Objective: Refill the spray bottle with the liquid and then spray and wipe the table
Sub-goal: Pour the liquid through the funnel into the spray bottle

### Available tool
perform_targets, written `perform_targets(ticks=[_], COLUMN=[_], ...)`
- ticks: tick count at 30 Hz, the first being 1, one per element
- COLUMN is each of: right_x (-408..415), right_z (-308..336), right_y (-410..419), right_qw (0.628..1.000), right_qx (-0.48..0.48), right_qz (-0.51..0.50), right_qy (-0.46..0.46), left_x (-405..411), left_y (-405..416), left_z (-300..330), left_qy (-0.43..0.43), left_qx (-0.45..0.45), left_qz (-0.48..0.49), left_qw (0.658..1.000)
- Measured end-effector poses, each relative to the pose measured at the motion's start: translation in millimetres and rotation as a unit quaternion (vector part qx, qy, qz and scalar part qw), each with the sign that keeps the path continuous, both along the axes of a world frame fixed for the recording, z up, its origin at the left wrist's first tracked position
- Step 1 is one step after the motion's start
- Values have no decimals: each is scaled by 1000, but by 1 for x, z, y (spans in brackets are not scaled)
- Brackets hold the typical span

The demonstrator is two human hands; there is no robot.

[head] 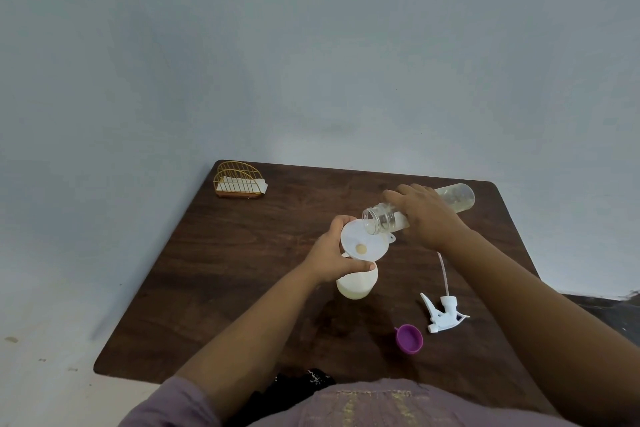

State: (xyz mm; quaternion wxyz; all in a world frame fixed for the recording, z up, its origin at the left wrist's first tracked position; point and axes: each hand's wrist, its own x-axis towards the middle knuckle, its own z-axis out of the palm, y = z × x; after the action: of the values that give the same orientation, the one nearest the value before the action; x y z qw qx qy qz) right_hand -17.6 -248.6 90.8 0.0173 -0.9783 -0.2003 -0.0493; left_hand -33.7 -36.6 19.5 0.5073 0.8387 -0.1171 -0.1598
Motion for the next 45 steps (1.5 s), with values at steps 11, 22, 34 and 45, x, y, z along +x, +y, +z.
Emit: perform_targets(ticks=[11,22,34,45], right_x=[0,0,-1,-1], right_z=[-3,-1,-2,1], right_y=[-1,0,-1,0], right_qw=[1000,1000,1000,1000], right_qx=[-13,-18,-15,-11], right_qz=[-2,-3,2,4], right_qy=[-4,-6,-10,-15], left_x=[0,0,0,1], left_y=[0,-2,-1,-2], left_z=[0,2,0,0], left_qy=[-1,-2,-2,-2], left_qx=[3,3,3,7], left_qz=[-3,-5,-4,-4], left_qw=[1000,1000,1000,1000])
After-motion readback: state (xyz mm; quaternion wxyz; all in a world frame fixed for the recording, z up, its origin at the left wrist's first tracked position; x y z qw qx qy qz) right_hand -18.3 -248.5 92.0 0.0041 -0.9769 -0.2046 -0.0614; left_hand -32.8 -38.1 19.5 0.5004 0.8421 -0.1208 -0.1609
